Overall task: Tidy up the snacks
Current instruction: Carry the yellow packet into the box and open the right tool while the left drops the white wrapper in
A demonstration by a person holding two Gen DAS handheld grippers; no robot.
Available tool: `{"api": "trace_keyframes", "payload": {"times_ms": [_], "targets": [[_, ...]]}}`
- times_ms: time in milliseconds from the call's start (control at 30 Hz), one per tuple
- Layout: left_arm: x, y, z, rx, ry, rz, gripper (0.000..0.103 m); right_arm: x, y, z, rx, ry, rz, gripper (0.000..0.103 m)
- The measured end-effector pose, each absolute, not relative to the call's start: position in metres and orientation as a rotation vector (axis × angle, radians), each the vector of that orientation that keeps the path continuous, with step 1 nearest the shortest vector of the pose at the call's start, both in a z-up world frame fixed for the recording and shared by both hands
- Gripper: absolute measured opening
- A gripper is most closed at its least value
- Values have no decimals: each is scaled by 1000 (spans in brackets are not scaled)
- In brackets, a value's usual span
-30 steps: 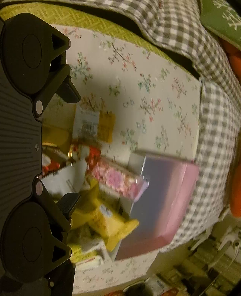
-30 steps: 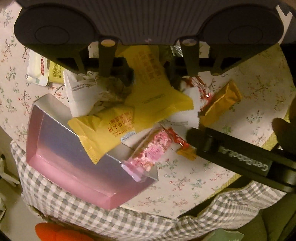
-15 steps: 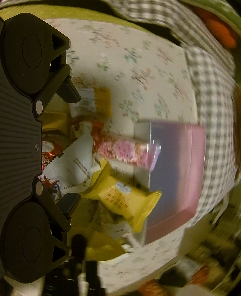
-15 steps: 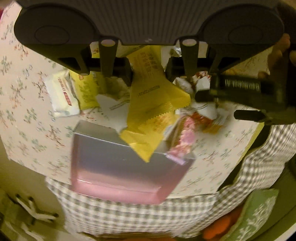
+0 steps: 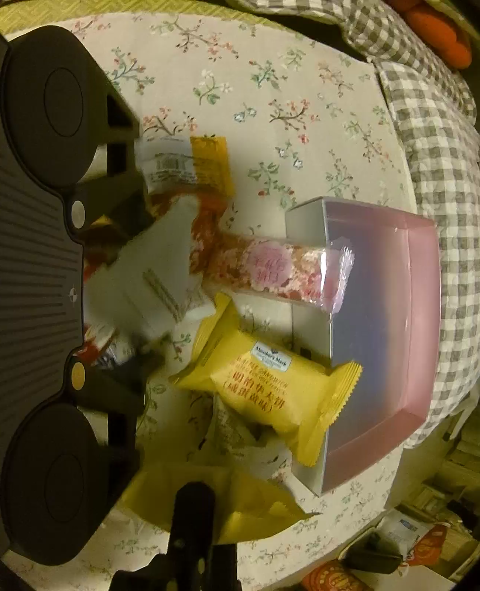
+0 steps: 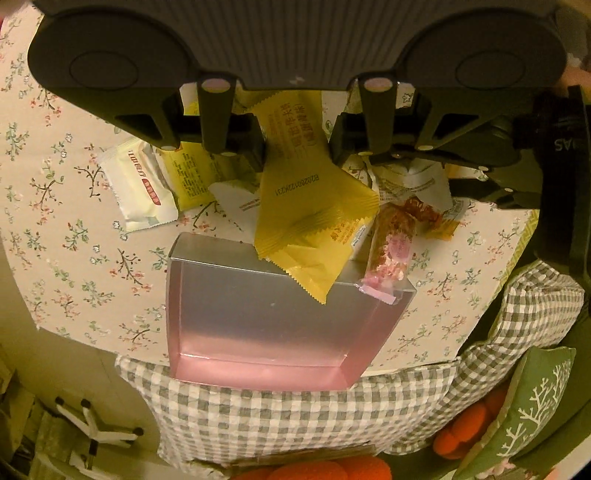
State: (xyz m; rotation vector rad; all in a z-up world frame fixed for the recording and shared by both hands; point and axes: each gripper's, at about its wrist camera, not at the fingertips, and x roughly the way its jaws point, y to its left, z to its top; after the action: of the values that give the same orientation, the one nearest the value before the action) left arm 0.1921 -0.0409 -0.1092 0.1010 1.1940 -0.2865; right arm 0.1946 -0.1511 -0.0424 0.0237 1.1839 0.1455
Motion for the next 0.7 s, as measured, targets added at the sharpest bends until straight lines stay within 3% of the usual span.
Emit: {"api": "trace_keyframes", "payload": {"times_ms": [33,133,700], "targets": [[191,-42,-109,100,1192,-284,49,194,-151,-42,27,1181,145,33],[191,-41,-105,84,1183,-280,44,193,-154,-38,38,1167,144,33],[207,-25,-41,-39,996,-278,44,206,-163,-14,100,1071,142,33]]}}
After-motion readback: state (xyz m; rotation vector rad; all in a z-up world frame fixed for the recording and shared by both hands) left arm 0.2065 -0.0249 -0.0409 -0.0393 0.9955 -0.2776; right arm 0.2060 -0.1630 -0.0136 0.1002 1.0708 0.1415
